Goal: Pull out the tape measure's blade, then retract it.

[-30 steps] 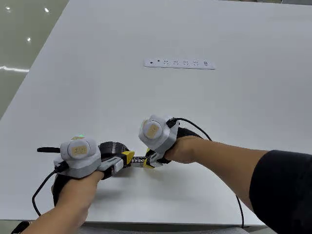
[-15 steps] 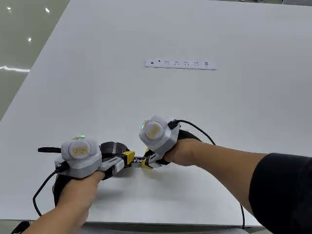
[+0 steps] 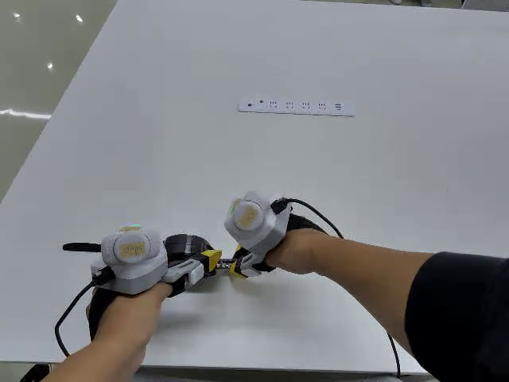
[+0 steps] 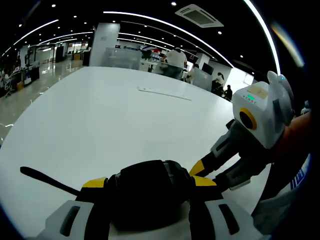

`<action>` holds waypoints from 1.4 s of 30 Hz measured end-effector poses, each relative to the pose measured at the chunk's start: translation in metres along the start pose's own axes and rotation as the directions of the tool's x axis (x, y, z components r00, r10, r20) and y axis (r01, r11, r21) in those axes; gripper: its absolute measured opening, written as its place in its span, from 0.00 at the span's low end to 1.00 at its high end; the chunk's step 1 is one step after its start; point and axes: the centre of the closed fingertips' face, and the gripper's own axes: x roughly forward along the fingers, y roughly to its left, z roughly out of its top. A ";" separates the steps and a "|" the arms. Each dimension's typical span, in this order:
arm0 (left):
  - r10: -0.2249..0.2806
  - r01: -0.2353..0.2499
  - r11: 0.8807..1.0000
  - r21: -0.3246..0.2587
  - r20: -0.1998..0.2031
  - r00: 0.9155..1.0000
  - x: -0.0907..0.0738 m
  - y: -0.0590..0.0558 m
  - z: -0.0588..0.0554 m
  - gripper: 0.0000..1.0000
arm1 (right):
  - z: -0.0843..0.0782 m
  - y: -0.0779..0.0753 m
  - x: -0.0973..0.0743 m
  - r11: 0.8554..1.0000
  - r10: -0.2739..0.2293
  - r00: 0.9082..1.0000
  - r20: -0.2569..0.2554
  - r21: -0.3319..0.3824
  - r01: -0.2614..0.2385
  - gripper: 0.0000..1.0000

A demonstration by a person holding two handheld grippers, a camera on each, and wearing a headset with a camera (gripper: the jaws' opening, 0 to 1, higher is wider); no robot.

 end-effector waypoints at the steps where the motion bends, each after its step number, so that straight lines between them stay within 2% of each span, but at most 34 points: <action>1: 0.002 -0.002 1.000 0.006 0.000 1.000 0.000 0.000 0.000 0.60 | 0.001 0.000 0.000 1.000 -0.001 1.000 0.000 0.002 0.001 0.11; 18: 0.042 -0.045 0.996 0.075 0.032 0.999 0.001 0.001 0.001 0.60 | 0.002 -0.001 0.001 1.000 -0.005 1.000 0.000 0.018 0.005 0.11; 26: 0.037 -0.037 0.998 0.058 0.011 0.999 0.000 0.001 0.001 0.59 | 0.002 -0.001 0.000 0.999 0.002 1.000 0.004 0.035 -0.002 0.11; 42: 0.031 -0.032 0.998 0.052 0.014 0.999 0.001 0.002 0.001 0.59 | 0.002 0.000 0.001 1.000 0.002 1.000 0.000 0.008 -0.002 0.12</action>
